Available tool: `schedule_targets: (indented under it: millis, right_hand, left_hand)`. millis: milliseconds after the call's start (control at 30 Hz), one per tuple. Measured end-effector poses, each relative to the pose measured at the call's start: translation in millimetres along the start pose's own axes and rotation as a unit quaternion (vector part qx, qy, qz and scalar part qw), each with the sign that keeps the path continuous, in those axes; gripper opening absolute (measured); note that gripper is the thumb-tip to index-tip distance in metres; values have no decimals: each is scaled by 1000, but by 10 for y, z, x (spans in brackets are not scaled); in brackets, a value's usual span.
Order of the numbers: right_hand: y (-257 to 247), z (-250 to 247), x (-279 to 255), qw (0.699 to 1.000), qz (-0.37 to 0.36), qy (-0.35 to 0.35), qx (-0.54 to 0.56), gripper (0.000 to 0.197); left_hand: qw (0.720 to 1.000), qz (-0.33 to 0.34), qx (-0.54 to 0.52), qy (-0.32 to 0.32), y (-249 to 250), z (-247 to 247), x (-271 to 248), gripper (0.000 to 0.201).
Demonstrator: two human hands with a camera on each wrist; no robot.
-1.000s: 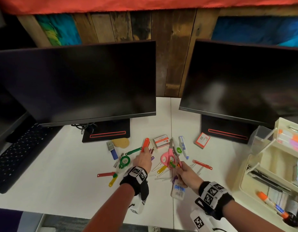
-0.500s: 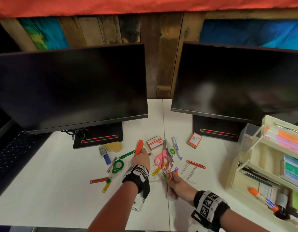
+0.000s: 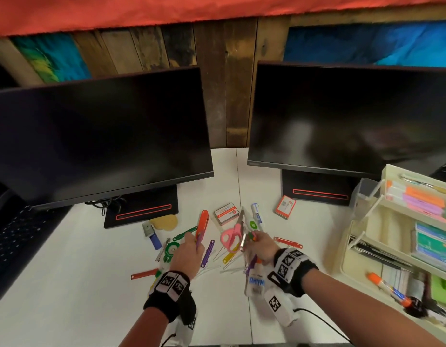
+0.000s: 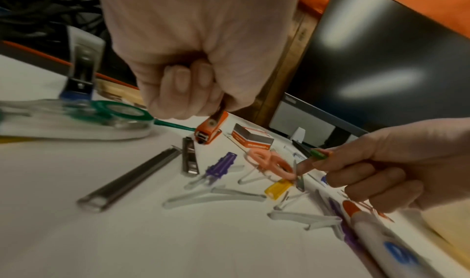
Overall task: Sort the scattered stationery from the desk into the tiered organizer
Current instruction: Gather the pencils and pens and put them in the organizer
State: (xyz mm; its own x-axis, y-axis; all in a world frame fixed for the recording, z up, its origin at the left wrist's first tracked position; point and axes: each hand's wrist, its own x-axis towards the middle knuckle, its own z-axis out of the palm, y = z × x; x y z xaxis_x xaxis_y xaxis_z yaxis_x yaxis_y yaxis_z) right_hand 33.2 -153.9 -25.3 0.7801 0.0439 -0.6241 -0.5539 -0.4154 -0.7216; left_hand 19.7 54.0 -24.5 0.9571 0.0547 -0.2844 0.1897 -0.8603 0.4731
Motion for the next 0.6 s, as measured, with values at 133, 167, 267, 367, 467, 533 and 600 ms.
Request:
schedule_targets:
  millis: [133,167,267,367,467,533,600]
  right_hand:
    - [-5,144,-55,997,-38,-39,-63,11]
    - [9,156,-85,995,-52,-49,-76,10]
    - [142,138,-204,982,-83,-84,-145,24]
    - [303,35,-386,985,-60,-103,-123,36]
    - [434,-147,-582,990,2,-122,68,26]
    - [472,-327,-733,979,37,-99,177,21]
    - [506,-504,-854,967,44,-62,242,20]
  left_hand:
    - [999,-34,-31,15,-103,1,-21,17]
    - [998,-45,-35,12,-124,-3,-23,19]
    - [996,-64,-68,10,-147,-4,-36,29]
    - [992,-57,-117,1,-9,-28,-115,34]
    - [984,-43,-172,-32,208,27,-161,41]
    - [972,-49,-216,-79,417,91,-166,42]
    - [946,-38,-290,-138,734,139,-199,24]
